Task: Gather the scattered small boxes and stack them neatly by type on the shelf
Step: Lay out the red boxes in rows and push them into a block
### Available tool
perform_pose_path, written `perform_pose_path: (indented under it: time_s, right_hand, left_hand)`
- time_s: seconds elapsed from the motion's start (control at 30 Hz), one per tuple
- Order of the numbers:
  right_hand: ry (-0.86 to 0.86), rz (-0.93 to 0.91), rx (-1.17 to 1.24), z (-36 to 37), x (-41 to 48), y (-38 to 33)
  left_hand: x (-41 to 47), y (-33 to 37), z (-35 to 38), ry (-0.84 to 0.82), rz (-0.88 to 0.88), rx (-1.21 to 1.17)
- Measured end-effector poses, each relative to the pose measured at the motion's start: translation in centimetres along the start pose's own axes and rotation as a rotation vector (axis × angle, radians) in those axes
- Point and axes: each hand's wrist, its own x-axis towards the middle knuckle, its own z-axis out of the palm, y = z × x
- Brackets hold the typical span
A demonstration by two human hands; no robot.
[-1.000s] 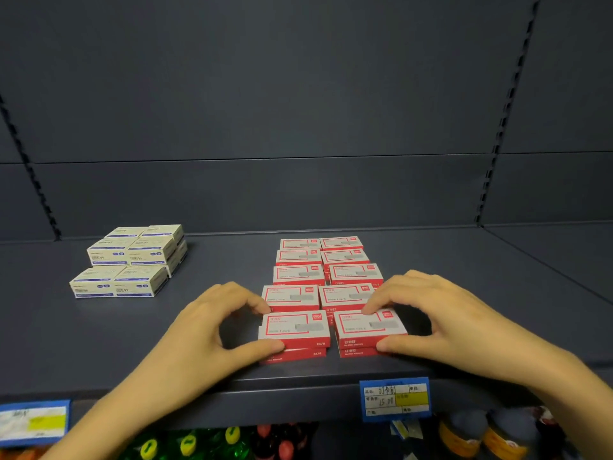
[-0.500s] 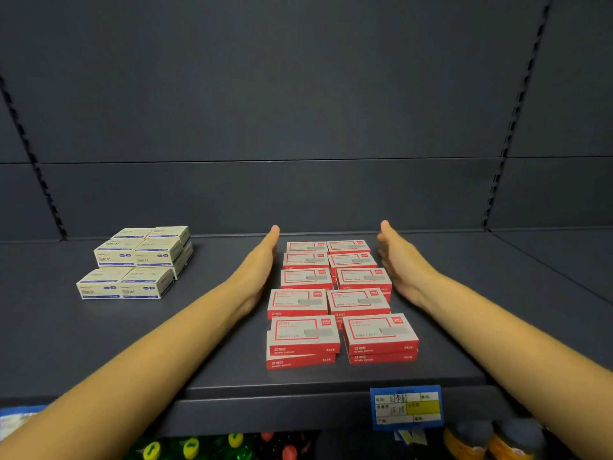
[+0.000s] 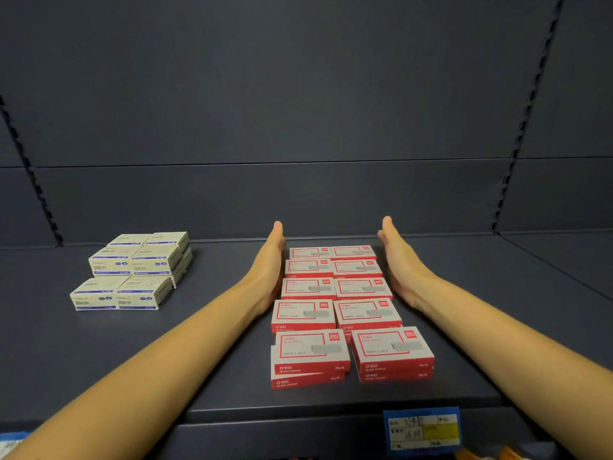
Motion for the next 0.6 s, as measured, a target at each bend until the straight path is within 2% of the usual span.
perform_pose_path:
  time_s: [0.1,0.47,0.6]
  right_hand:
    - [-0.031,-0.004,0.039,0.3,0.8,-0.2]
    - [-0.036,0.003,-0.102,0.6,-0.1,0.1]
    - [-0.043,0.011,-0.092,0.6,-0.3,0.5]
  left_hand:
    - [0.4,0.4,0.0,-0.015,-0.006,0.003]
    - [0.1,0.2,-0.3,-0.01,0.023,0.168]
    - [-0.2,0.1,0.0,-0.006,0.019,0.142]
